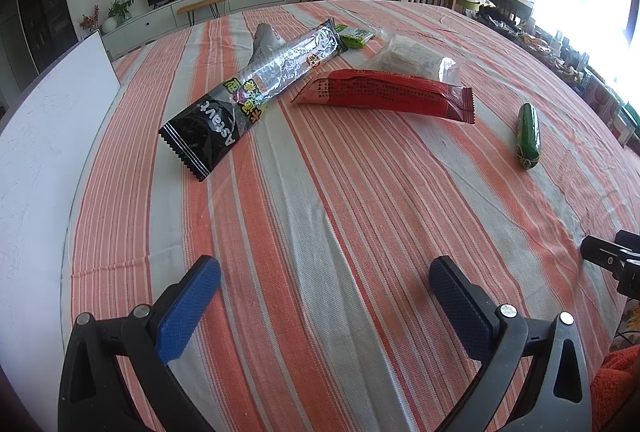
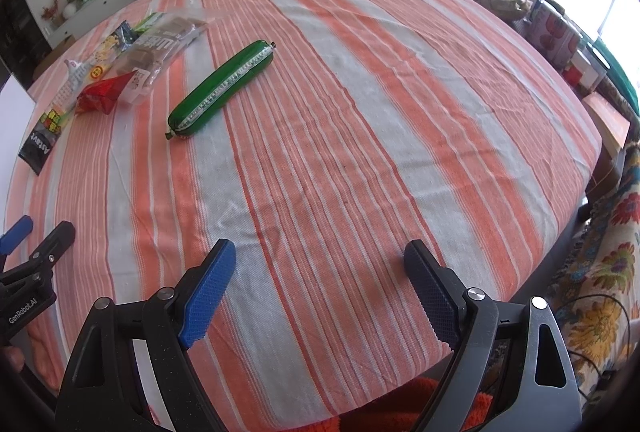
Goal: Organize snacks
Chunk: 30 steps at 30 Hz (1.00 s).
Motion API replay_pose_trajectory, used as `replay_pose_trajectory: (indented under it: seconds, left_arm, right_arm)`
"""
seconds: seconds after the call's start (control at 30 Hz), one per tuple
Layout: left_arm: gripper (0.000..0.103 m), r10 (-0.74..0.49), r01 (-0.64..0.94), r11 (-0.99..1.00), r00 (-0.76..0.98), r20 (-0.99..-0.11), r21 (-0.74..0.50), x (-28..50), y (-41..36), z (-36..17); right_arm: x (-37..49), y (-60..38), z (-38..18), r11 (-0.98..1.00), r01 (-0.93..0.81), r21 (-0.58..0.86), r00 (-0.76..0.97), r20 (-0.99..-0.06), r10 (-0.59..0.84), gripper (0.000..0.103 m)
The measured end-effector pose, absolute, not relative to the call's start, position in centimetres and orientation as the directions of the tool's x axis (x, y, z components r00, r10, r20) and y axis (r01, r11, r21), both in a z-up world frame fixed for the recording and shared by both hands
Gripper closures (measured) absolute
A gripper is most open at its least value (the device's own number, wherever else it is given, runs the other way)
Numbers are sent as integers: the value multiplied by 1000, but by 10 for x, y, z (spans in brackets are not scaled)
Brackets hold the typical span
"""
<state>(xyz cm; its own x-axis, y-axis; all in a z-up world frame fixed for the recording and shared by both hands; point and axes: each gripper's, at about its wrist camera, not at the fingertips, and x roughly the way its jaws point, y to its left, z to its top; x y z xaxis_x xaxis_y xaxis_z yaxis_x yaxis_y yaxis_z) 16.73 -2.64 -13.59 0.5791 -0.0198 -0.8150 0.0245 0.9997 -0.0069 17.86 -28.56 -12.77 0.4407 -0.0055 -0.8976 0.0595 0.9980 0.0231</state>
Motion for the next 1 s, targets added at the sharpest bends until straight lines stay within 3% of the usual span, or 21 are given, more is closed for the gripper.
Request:
replay_pose_trajectory:
  seconds: [0.53,0.7,0.87,1.0]
  left_arm:
    - [0,-32,46,999,563,-826,-7,167,-27,-134]
    - [2,-106,22,993,551,-828,-113,184,-8,-103]
    - [2,23,-7,1000,599,-800,24,240,5,-60]
    - [2,105,64,985,517,-850,161,288,3,-78]
  right_arm:
    - [179,-286,-127,998,57,23,443,-897,-5,13]
    - [178,-286,-127,998,58,23,444,-896,-5,13]
    - [178,-286,-127,998,57,24,444,-896,-4,12]
    - [178,-286,-127,998,57,23,444,-896,-4,12]
